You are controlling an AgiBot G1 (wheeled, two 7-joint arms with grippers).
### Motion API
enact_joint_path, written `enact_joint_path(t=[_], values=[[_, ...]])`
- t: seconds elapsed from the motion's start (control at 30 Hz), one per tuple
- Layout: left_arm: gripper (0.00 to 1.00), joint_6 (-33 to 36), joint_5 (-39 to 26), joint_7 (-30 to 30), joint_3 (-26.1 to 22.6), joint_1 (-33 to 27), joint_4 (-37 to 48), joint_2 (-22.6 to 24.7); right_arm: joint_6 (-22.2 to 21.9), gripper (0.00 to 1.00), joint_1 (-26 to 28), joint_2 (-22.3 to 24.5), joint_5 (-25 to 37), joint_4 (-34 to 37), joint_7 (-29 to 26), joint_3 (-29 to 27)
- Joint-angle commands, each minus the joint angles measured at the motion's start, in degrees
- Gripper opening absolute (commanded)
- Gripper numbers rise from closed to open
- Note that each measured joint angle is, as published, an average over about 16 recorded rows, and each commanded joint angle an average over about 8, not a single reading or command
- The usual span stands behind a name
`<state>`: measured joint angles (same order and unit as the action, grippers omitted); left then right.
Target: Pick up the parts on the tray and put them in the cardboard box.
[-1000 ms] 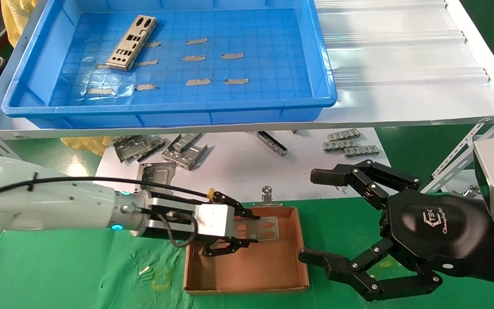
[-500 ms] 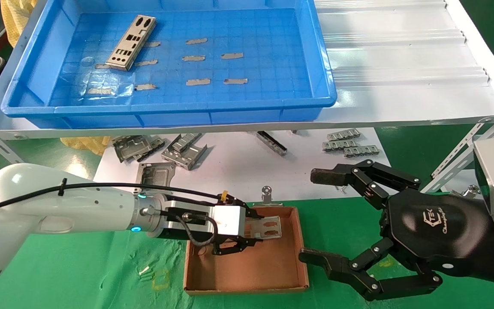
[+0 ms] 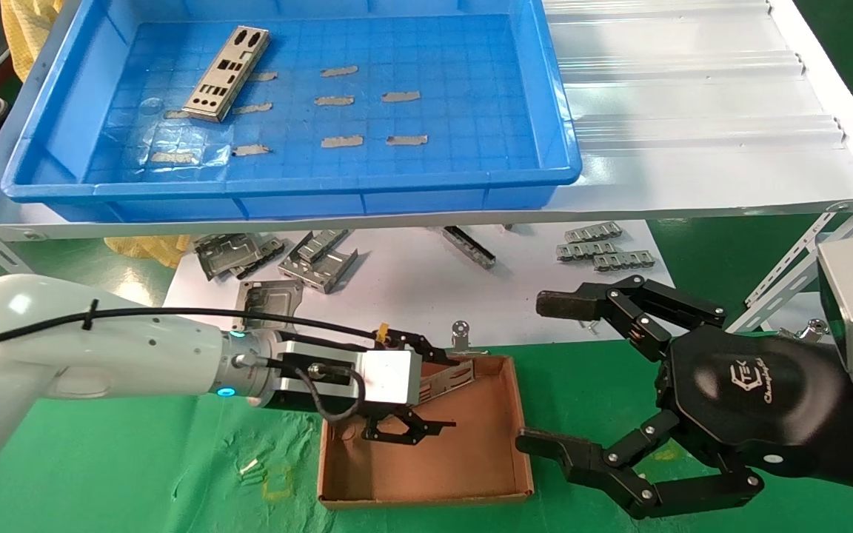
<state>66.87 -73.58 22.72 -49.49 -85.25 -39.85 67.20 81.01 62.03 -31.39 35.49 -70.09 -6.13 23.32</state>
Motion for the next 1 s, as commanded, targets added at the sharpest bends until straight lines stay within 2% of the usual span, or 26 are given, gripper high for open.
enact_joint_path(t=[0.03,0.3,0.63,0.77,1.0], values=[[1.00,1.1,0.7,-0.2,0.3,0.0,-0.7,-0.6,0.0,1.00,0.0,0.0,0.0,0.0,0.0,0.0],[1.00,9.0,8.1,-3.9,3.0,1.0,-3.8,-5.7,0.0,1.00,0.0,0.0,0.0,0.0,0.0,0.0],[1.00,21.9,20.3,-15.5,5.7,2.4,-1.8,-10.4,0.0,1.00,0.0,0.0,0.0,0.0,0.0,0.0],[1.00,24.0,22.1,-17.0,5.9,2.7,-1.0,-10.7,0.0,1.00,0.0,0.0,0.0,0.0,0.0,0.0],[1.00,22.5,20.9,-16.1,6.0,2.7,-1.6,-10.6,0.0,1.00,0.0,0.0,0.0,0.0,0.0,0.0]])
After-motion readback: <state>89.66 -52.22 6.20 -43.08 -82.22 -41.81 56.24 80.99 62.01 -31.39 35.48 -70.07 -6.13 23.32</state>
